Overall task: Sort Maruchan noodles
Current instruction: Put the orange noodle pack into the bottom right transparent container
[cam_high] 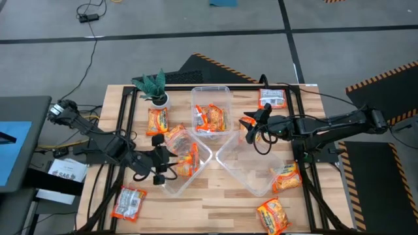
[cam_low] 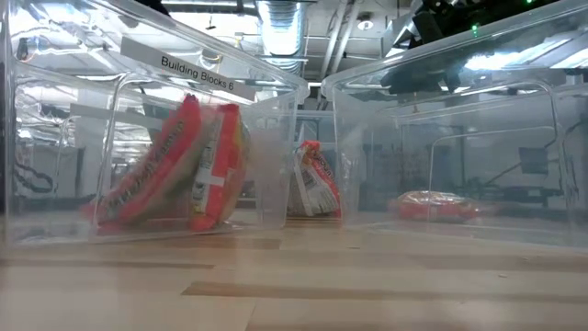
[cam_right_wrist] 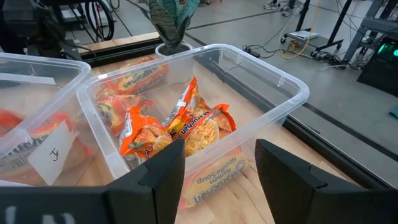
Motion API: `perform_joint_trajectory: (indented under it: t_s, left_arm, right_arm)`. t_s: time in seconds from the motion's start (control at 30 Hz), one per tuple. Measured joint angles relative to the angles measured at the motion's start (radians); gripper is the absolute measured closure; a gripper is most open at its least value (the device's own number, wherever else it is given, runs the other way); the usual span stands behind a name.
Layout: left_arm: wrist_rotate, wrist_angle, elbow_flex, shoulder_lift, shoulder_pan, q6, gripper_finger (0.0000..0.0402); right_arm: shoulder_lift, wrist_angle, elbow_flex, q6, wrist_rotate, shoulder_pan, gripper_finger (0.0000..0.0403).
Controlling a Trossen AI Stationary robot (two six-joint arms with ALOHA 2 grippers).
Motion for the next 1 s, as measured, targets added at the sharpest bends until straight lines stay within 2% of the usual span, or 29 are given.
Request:
perform_joint_trajectory:
  t_s: [0.17,0.3,0.37,0.47,0.6,0.67,0.77,0.83,1.0]
  left_arm:
    - [0.014,-0.026,0.049,0.000,0.010,0.024,0.0224]
    - [0.019,-0.009,0.058,-0.013,0.010,0.122,0.0206]
    - [-0.012,0.036,0.036,-0.032,0.011,0.170,0.0204]
    - [-0.057,0.148,-0.036,-0.063,0.038,0.237,0.0203]
    - [0.011,0.373,-0.183,-0.141,0.092,0.302,0.0203]
    - [0.050,0.496,-0.272,-0.189,0.115,0.327,0.0203]
    - [0.067,0.681,-0.381,-0.264,0.145,0.345,0.0203]
    - [0.062,0.748,-0.430,-0.312,0.160,0.334,0.0203]
    - [0.046,0.761,-0.471,-0.402,0.174,0.261,0.0203]
  right_arm:
    - [-0.003,0.013,0.000,0.023,0.000,0.018,0.0187]
    - [-0.030,0.017,0.000,0.038,0.011,0.044,0.0187]
    - [-0.047,-0.018,0.008,0.117,0.081,0.043,0.0188]
    - [-0.064,-0.203,0.072,0.243,0.188,-0.009,0.0194]
    - [-0.033,-0.499,0.154,0.402,0.207,-0.162,0.0202]
    - [0.000,-0.580,0.158,0.460,0.179,-0.267,0.0206]
    - [0.059,-0.610,0.134,0.478,0.089,-0.423,0.0208]
    - [0.107,-0.594,0.109,0.479,0.010,-0.525,0.0208]
    - [0.220,-0.550,0.098,0.476,-0.127,-0.732,0.0208]
